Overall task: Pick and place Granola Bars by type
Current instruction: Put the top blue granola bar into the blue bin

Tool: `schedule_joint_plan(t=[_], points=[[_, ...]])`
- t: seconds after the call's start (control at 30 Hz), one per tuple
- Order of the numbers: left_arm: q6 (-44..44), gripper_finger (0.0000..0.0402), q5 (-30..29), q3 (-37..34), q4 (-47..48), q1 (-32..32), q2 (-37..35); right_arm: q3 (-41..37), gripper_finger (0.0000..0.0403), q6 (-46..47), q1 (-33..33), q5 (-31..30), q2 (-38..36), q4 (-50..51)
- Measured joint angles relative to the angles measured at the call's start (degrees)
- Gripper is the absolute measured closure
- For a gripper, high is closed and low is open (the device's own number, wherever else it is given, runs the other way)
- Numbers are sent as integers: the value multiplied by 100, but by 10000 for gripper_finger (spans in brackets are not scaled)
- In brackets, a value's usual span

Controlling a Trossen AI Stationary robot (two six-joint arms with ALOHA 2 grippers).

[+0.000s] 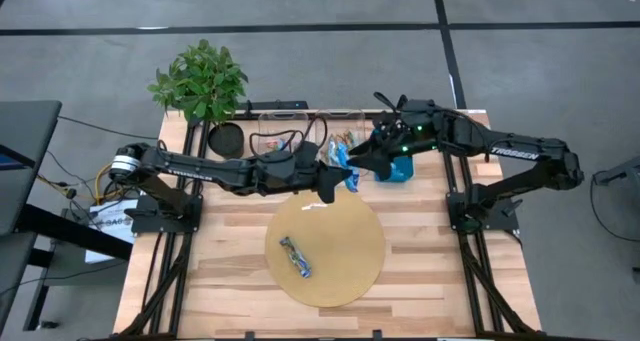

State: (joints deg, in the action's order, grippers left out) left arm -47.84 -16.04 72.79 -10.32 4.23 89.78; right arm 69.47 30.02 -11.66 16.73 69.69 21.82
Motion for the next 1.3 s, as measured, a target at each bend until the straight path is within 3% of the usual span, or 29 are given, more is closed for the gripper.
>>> schedule_joint_plan(t=[0.1, 0.37, 0.53, 0.8, 1.07, 1.3], points=[[-85, 385, -51, 0, 131, 0, -2, 16, 158, -1, -49, -50, -6, -161], [-113, 389, -338, 0, 347, 0, -2, 370, 163, -345, -340, -830, -74, 802], [43, 385, -484, 0, 291, 0, -2, 380, 163, -199, -530, -462, -77, 1125], [488, 385, -478, 0, -164, 0, -2, 380, 163, 75, -547, 378, 7, 818], [553, 384, -207, 0, -345, -54, -2, 380, 163, 340, -452, 849, 9, 57], [850, 384, -216, 0, -733, -55, -2, 374, 163, 508, -411, 1039, 104, 103]])
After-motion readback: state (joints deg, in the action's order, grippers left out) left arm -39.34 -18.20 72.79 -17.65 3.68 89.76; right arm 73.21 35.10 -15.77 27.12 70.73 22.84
